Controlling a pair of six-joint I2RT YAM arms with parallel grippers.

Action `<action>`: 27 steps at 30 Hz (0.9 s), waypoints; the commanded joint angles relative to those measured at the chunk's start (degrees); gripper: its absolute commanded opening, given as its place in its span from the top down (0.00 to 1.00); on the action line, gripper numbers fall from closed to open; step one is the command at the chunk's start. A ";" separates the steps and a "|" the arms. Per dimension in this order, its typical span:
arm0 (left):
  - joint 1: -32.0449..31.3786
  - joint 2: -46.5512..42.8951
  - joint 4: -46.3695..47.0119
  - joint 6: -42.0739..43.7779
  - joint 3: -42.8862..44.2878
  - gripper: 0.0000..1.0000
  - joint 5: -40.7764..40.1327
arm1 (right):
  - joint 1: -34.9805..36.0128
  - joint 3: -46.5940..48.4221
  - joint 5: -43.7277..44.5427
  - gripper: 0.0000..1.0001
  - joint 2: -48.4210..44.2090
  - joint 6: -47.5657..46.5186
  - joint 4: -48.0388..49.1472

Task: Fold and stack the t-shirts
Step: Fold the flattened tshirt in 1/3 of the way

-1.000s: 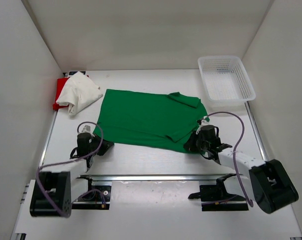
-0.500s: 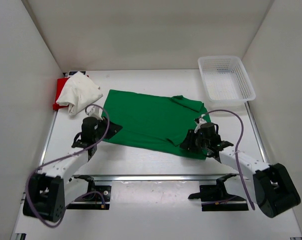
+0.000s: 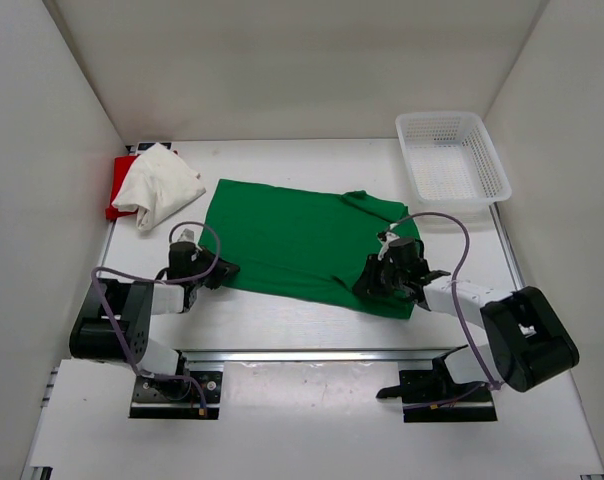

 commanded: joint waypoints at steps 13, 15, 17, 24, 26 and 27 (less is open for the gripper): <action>4.39 -13.44 -2.00 2.57 -10.45 0.94 -3.00 | -3.46 18.61 0.55 0.91 16.01 -3.67 2.83; 5.00 -16.77 -3.67 3.53 -10.80 0.93 -3.35 | -3.73 26.06 -1.90 0.92 19.62 -3.41 2.30; 6.59 -19.33 -5.78 4.67 -10.98 0.93 -3.35 | -3.12 30.73 -1.48 0.92 21.22 -3.76 0.73; 2.67 -27.51 -11.67 7.39 -6.86 0.91 -6.50 | 1.98 22.97 5.46 0.91 10.46 -5.43 -0.52; 0.45 -26.38 -11.15 7.40 -6.15 0.91 -7.48 | 2.16 15.41 5.03 0.92 6.84 -4.38 0.28; 0.09 -26.02 -10.71 7.31 -5.54 0.91 -7.57 | 2.33 14.24 4.86 0.92 6.12 -4.38 0.19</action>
